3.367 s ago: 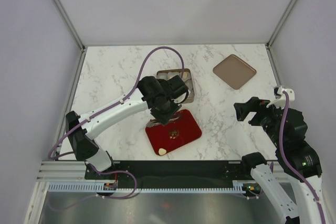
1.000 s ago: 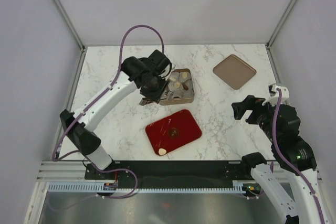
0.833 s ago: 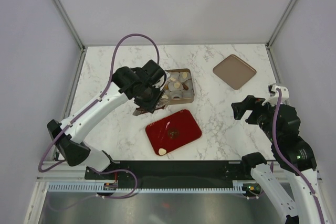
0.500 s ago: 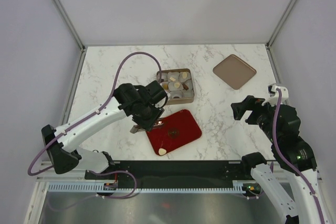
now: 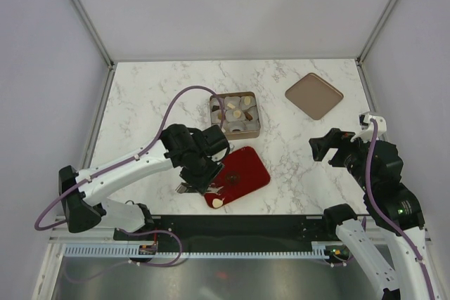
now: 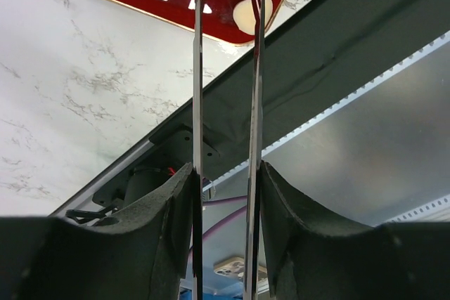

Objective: Pack the chocolate

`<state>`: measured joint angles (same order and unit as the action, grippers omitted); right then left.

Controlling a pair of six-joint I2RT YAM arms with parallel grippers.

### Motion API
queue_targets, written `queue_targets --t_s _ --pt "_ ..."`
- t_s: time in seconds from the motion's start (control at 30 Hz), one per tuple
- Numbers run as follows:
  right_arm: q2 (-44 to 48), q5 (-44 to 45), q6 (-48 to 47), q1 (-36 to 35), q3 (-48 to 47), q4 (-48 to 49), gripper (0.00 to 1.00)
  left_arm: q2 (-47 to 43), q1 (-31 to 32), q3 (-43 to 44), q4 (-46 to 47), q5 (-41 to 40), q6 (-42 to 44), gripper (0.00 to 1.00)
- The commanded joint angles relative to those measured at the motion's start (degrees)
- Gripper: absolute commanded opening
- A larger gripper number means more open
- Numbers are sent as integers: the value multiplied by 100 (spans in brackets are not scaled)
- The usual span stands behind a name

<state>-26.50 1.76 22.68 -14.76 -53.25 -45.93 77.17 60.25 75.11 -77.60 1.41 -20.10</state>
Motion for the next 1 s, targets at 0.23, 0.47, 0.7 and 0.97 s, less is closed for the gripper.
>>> queue_targets --t_s 0.23,0.47,0.7,0.97 --pt "84 17 -18 0 26 163 94 -404 66 -295 -158 509 -196 50" --pt "119 26 -18 0 26 164 95 -422 92 -427 -203 545 -311 50" --pt "137 26 -35 9 34 172 95 -430 110 -418 -176 527 -293 50" --pt "163 53 -44 0 52 172 95 -413 110 -506 -124 597 -293 50"
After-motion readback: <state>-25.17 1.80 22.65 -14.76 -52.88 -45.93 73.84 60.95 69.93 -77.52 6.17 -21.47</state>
